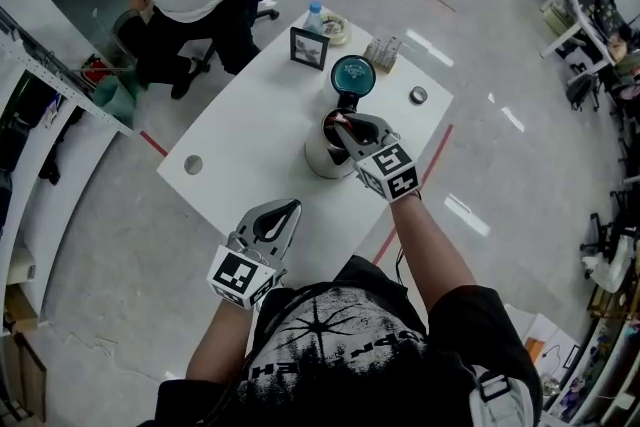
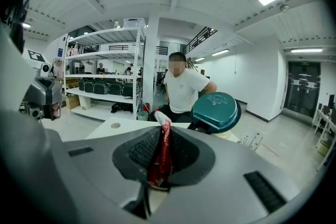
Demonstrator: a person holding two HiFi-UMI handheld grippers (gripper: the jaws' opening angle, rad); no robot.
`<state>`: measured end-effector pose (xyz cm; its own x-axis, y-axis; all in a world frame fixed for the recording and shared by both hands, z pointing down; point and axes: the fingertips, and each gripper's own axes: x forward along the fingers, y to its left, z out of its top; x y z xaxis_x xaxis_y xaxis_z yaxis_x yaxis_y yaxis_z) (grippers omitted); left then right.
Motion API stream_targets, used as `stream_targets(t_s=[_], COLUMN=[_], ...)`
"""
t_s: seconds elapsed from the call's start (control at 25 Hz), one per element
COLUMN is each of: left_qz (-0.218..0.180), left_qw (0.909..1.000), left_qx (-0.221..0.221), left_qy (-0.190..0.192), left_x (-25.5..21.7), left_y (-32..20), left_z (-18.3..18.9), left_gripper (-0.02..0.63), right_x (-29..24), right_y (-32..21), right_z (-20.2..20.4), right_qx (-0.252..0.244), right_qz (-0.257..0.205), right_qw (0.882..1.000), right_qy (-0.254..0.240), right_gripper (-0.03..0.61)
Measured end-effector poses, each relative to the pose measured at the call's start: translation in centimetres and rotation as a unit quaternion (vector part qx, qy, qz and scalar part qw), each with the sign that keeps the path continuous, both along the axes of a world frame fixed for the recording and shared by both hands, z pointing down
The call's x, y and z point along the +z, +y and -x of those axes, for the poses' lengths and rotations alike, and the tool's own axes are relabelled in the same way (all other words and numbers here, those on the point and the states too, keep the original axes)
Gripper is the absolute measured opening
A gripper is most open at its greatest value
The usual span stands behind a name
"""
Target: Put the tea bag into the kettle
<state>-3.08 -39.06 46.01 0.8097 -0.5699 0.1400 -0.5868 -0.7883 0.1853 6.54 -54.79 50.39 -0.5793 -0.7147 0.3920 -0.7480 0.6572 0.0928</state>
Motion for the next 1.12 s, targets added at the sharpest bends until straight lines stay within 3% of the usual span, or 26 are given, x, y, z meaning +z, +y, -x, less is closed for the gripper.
stream_targets(t_s=[0.32,0.44,0.64,1.12], left_qz=[0.001,0.000,0.000,-0.008], left_qw=[1.0000,1.0000,1.0000,0.9999], left_qx=[-0.001,-0.001,0.000,0.002], left_qy=[-0.002,-0.005,-0.008,-0.008], left_x=[0.0,0.0,0.2,-0.5], left_y=[-0.1,-0.1,0.0,0.4], left_z=[0.0,0.1,0.3,0.5], left_gripper=[0.008,0.008,0.008,0.008], right_x=[0.0,0.1,0.6,-0.5], right_y=[0.1,0.1,0.2,0.8], right_z=[0.1,0.0,-0.6,-0.8], right_qx=[-0.002,0.002,0.014,0.017], right_qz=[0.009,0.008,0.005,-0.021], right_qw=[1.000,1.000,1.000,1.000], right_qy=[-0.005,-0.002,0.003,0.009], right_gripper=[0.049,0.113,0.151,0.152])
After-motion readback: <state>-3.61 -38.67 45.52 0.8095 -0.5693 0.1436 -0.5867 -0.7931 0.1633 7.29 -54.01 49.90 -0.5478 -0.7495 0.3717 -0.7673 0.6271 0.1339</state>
